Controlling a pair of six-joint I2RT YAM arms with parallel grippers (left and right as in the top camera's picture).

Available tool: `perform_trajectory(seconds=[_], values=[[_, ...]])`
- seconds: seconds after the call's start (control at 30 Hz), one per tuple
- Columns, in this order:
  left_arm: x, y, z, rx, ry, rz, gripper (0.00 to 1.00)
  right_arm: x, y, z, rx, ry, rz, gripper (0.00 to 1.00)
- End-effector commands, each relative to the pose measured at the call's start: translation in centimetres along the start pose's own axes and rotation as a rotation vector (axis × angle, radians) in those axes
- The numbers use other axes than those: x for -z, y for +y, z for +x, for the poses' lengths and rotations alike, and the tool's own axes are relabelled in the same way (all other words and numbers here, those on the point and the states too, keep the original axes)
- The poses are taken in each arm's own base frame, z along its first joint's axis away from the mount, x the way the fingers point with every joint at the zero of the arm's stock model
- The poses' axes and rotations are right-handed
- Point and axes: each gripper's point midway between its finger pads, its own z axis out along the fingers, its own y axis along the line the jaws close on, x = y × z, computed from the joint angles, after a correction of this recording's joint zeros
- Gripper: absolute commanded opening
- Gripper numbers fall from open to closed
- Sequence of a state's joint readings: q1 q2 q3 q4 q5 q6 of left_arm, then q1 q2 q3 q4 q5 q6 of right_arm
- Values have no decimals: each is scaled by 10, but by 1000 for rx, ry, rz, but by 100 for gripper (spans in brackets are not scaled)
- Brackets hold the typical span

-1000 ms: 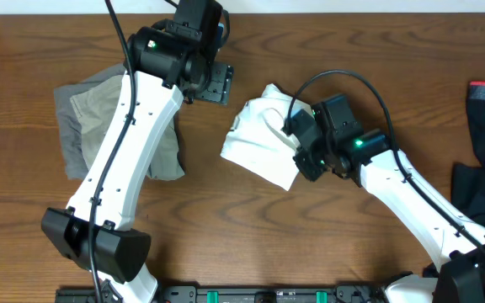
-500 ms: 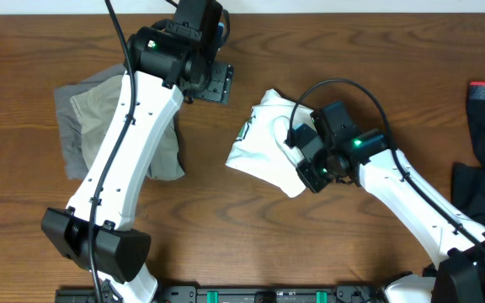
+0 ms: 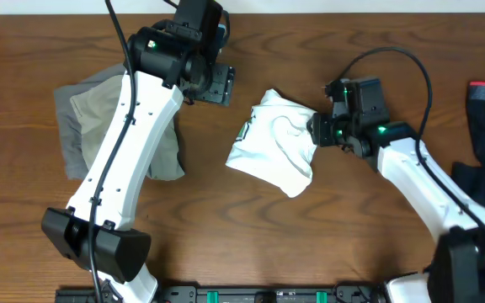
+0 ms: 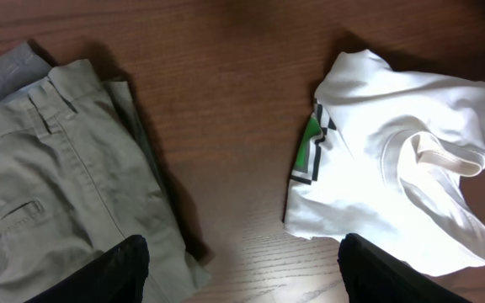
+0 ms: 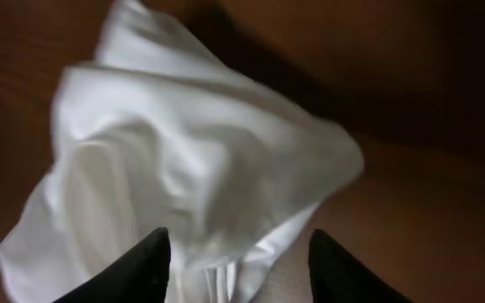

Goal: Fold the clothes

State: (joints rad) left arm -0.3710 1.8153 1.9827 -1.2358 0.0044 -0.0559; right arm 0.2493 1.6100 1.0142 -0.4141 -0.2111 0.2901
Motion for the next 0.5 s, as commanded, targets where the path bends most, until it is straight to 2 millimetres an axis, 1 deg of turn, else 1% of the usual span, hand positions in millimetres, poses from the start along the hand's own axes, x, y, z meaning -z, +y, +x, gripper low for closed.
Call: perform_trajectory(seconds=[0.0, 0.03, 0.1, 0.13, 0.2, 0.27, 0.3, 0.33, 0.37, 0.4, 0.47], values=[[1, -2, 1, 9, 4, 10, 73, -19, 7, 17, -161, 90, -66, 53], [1, -2, 1, 9, 4, 10, 73, -22, 10, 21, -165, 109, -87, 56], [1, -2, 1, 9, 4, 10, 74, -27, 10, 25, -193, 130, -92, 61], [1, -2, 1, 9, 4, 10, 74, -28, 9, 25, -193, 132, -91, 61], [1, -2, 0, 9, 3, 11, 74, -29, 9, 22, -188, 119, -92, 59], [1, -2, 0, 9, -1, 11, 74, -29, 9, 14, -179, 85, -99, 55], [1, -2, -1, 9, -3, 11, 73, -29, 9, 9, -172, 67, -104, 49], [1, -2, -1, 9, -4, 11, 74, -29, 8, 3, -166, 45, -108, 40], [1, -2, -1, 9, -4, 11, 73, -28, 7, -3, -157, 22, -113, 20], [1, -2, -1, 9, -4, 11, 74, -28, 5, -9, -158, 1, -115, 12], [1, -2, -1, 9, -3, 11, 73, -26, 0, -21, -153, -45, -120, 4]])
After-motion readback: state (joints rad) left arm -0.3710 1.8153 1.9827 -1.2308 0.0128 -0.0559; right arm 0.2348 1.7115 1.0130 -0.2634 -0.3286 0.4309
